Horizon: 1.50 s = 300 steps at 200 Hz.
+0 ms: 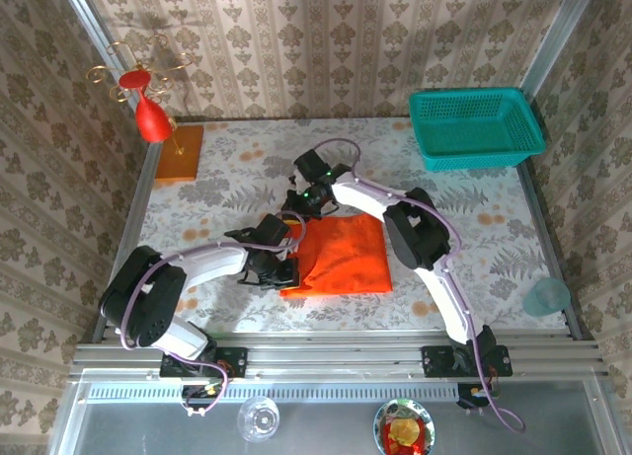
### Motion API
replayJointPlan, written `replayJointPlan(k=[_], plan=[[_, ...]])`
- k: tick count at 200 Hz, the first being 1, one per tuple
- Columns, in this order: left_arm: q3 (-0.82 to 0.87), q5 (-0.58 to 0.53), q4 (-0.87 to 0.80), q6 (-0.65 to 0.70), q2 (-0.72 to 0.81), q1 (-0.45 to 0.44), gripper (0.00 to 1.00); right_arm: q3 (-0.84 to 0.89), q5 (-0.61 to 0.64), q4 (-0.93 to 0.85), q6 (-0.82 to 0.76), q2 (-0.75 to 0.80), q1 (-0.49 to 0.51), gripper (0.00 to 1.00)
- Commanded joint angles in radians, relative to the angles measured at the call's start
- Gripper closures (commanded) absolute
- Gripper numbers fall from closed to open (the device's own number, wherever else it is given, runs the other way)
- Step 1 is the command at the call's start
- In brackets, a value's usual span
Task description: Fold the inside-out t-shirt
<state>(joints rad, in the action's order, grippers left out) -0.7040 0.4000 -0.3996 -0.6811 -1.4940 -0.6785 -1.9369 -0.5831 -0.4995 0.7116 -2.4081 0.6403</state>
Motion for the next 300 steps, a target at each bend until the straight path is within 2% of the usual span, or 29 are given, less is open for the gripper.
replayJointPlan(k=[1,40,72,84,108,150,176,209,234,259,300], plan=[[0.007,-0.007,-0.004,-0.027,0.048,0.008,0.93,-0.055,-0.141,0.075,0.05,-0.076,0.006,0.89],[-0.026,-0.042,-0.043,-0.015,0.178,0.097,0.88,-0.09,-0.139,0.005,-0.021,-0.014,0.0,0.85],[-0.082,-0.016,-0.052,0.037,0.199,0.215,0.84,0.024,-0.086,0.005,-0.032,0.159,-0.028,0.78],[-0.117,-0.001,-0.054,0.063,0.17,0.278,0.82,0.089,-0.048,-0.001,-0.032,0.235,-0.046,0.76],[-0.203,0.021,-0.061,0.115,0.075,0.32,0.78,0.23,0.044,-0.051,-0.045,0.372,-0.098,0.73],[-0.349,0.066,-0.072,0.181,-0.134,0.33,0.75,0.47,0.156,-0.14,-0.096,0.563,-0.225,0.72],[-0.41,0.048,-0.099,0.208,-0.229,0.327,0.72,0.576,0.244,-0.195,-0.148,0.628,-0.294,0.68],[-0.441,0.079,-0.076,0.21,-0.311,0.325,0.68,0.656,0.328,-0.219,-0.203,0.645,-0.353,0.64],[-0.465,0.074,-0.074,0.21,-0.346,0.32,0.66,0.685,0.295,-0.177,-0.222,0.609,-0.383,0.6],[-0.486,-0.003,-0.112,0.229,-0.361,0.301,0.65,0.676,0.264,-0.144,-0.234,0.56,-0.389,0.58],[-0.479,0.036,-0.073,0.213,-0.393,0.302,0.67,0.644,0.247,-0.13,-0.246,0.48,-0.389,0.58]])
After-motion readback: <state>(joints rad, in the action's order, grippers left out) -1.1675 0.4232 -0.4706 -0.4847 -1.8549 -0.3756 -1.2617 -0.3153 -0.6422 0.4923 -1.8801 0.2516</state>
